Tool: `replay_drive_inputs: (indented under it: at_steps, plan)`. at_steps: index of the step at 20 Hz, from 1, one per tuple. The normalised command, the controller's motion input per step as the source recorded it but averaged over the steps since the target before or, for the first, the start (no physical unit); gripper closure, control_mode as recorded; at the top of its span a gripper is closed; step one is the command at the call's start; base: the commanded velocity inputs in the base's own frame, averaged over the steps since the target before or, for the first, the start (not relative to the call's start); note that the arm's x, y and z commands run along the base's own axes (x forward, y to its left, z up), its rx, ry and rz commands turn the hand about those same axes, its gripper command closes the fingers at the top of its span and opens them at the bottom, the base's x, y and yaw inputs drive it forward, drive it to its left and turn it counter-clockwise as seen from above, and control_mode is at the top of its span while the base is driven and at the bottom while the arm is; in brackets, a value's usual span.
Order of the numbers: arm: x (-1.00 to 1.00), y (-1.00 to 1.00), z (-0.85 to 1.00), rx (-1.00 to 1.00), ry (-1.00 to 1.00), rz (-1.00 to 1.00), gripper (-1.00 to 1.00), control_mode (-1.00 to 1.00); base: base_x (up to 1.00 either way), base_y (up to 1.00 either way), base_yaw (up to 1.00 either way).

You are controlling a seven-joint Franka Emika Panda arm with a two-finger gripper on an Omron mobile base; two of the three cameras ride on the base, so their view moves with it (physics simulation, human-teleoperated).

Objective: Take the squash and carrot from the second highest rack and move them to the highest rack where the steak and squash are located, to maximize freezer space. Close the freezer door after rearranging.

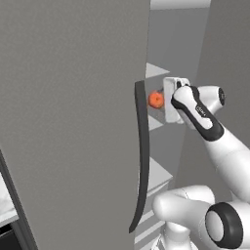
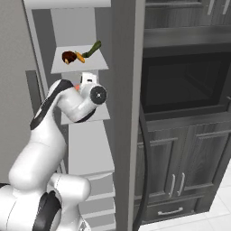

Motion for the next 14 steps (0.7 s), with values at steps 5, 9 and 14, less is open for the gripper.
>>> replay_drive_inputs:
  at_steps: [5,9,14]
  plan:
    - [-0.14,-0.17,0.91,0.0,-0.17,-0.12,1.0,-1.0,0.0,0.0,0.0]
    - [0.02,-0.03,0.74,0.0,0.01,-0.06,1.0,-1.0,0.0,0.0,0.0]
    - [0.25,-0.01,0.52,0.0,0.13,-0.02,1.0,-1.0,0.0,0.0,0.0]
